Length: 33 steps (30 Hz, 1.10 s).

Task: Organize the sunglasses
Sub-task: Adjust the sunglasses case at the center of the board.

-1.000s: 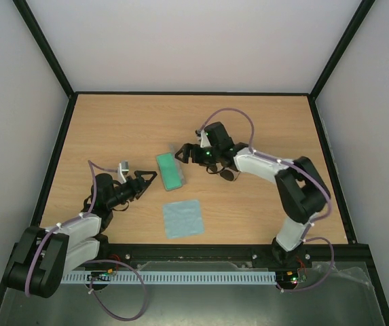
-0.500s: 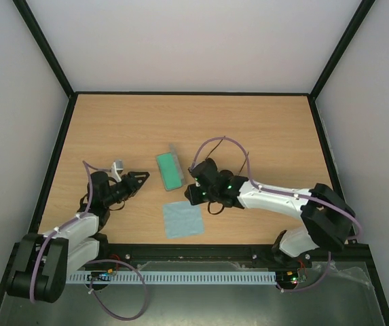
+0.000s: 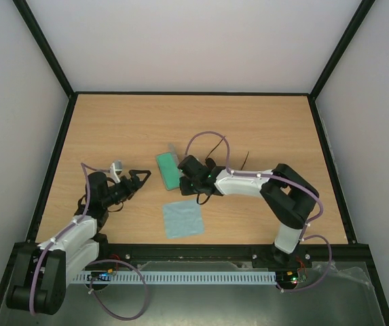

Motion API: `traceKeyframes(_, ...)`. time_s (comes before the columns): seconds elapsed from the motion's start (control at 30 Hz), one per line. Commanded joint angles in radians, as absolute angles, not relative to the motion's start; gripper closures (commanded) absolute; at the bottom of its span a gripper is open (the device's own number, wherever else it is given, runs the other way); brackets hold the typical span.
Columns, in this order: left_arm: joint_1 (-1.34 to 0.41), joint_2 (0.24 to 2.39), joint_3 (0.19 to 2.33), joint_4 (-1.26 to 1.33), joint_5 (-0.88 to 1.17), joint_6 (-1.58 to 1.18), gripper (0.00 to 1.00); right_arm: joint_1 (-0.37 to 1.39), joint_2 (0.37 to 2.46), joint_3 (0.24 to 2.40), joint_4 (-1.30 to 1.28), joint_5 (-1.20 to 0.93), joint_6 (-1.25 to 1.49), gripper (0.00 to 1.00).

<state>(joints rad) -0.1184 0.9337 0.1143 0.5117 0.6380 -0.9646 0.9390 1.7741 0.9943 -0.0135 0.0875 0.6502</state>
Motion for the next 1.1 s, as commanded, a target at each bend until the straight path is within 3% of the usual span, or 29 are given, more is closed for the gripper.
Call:
traceKeyframes(0.0,-0.107,0.929,0.135,0.484,0.654,-0.939,0.0,0.901,1.795,1.053,-0.055,0.15,0.643,0.82)
traceKeyframes(0.87,-0.091,0.969,0.127,0.523,0.68,-0.931,0.01,0.727,2.045,1.422,-0.1,0.154,0.47,0.81)
traceKeyframes(0.97,-0.092,0.95,0.136,0.471,0.682,-0.905,0.0,0.727,1.993,1.374,-0.099,0.129,0.475,0.79)
traceKeyframes(1.07,-0.092,0.911,0.165,0.331,0.679,-0.833,0.01,0.73,1.843,1.231,-0.079,0.129,0.491,0.7)
